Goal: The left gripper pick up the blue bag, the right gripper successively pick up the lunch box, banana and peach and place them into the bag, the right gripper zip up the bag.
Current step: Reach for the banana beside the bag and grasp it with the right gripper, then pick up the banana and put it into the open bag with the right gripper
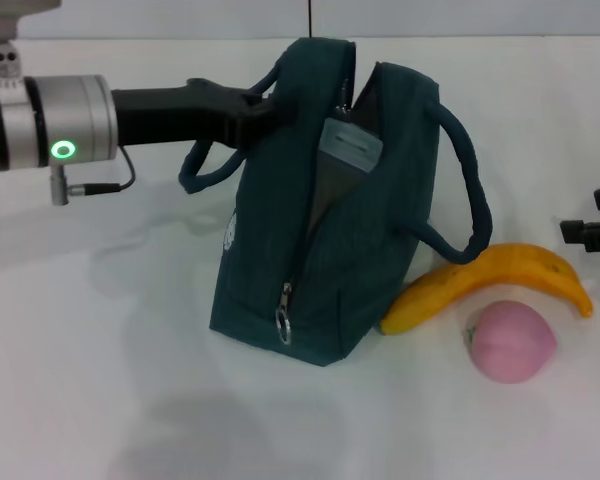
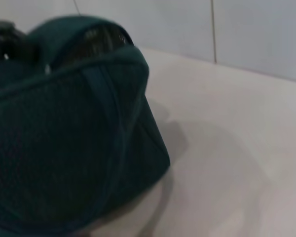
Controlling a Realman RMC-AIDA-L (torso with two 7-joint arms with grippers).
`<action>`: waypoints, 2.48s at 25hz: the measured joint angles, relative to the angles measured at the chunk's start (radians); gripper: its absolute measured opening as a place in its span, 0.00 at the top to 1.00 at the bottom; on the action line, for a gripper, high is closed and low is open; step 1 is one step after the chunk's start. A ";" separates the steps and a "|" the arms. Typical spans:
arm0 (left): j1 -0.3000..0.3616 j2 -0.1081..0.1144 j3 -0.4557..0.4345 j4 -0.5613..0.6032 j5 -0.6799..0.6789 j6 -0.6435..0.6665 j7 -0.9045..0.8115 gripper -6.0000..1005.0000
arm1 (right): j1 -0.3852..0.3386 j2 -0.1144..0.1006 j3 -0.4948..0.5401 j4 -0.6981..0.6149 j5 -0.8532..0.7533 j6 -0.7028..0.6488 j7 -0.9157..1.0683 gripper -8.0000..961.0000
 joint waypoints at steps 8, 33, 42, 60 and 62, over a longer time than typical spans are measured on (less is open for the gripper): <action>-0.031 0.000 0.000 -0.022 0.000 -0.010 0.001 0.96 | 0.052 0.004 -0.048 -0.019 -0.137 0.001 0.062 0.26; -0.045 -0.002 0.000 -0.026 0.000 -0.040 0.001 0.96 | 0.234 0.012 -0.195 0.110 -0.329 -0.019 0.120 0.30; -0.045 -0.002 0.000 -0.026 0.000 -0.046 0.001 0.96 | 0.283 0.014 -0.229 0.177 -0.349 0.020 0.138 0.31; -0.033 0.000 -0.005 -0.025 -0.006 -0.047 0.016 0.96 | 0.199 0.015 -0.128 0.109 -0.318 0.066 0.135 0.49; -0.029 0.000 -0.005 -0.024 -0.011 -0.047 0.016 0.96 | 0.157 0.014 -0.073 0.074 -0.297 0.073 0.130 0.49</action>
